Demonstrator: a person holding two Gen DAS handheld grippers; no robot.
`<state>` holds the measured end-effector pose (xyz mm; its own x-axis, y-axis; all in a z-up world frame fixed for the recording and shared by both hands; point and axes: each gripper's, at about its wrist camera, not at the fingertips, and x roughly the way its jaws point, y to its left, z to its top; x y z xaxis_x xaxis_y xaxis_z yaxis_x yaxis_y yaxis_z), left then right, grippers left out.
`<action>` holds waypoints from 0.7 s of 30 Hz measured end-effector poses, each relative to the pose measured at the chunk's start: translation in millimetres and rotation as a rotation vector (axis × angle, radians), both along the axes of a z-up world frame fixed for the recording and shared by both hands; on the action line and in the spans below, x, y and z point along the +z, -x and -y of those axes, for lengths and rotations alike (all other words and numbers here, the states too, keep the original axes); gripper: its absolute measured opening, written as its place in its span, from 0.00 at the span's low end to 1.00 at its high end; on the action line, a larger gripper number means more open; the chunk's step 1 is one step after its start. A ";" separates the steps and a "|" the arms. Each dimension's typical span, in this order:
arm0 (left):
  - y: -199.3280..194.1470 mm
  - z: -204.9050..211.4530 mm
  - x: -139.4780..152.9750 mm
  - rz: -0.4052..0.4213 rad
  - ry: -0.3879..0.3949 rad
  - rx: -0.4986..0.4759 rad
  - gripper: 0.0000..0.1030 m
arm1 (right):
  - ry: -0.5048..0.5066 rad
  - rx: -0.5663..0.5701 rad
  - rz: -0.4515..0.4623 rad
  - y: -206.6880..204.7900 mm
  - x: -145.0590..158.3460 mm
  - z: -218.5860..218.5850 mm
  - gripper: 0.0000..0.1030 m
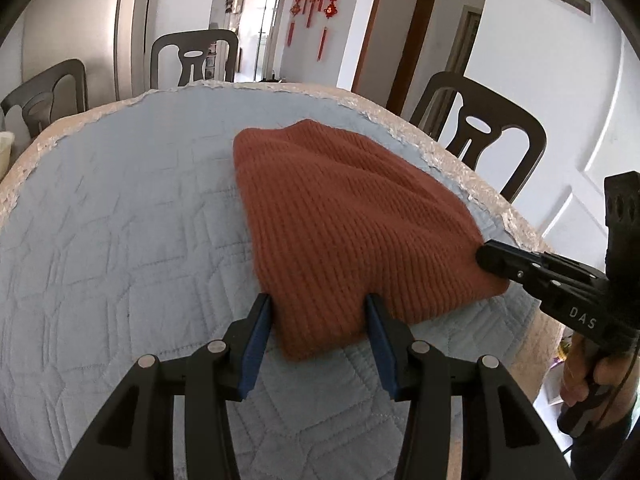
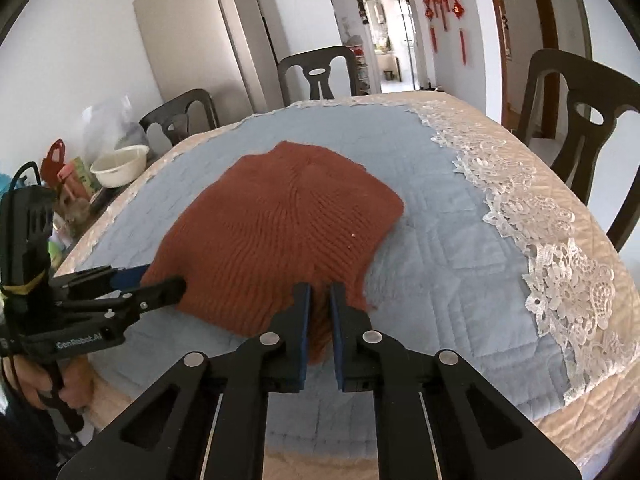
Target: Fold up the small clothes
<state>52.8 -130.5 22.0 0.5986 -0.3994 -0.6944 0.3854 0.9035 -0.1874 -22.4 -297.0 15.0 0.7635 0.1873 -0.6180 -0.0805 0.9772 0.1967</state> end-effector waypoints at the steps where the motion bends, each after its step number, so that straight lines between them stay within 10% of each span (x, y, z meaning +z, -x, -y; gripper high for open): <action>1: 2.4 -0.9 2.2 0.004 0.000 0.002 0.49 | -0.003 0.002 0.003 0.6 1.9 0.0 0.09; 21: -40.3 13.5 20.5 0.069 -0.044 0.063 0.49 | 0.002 -0.029 -0.014 -52.5 11.8 3.2 0.15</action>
<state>93.1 -144.0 42.5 0.6687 -0.3298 -0.6664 0.3383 0.9331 -0.1223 30.1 -300.3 26.9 0.7600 0.1642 -0.6288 -0.0499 0.9794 0.1955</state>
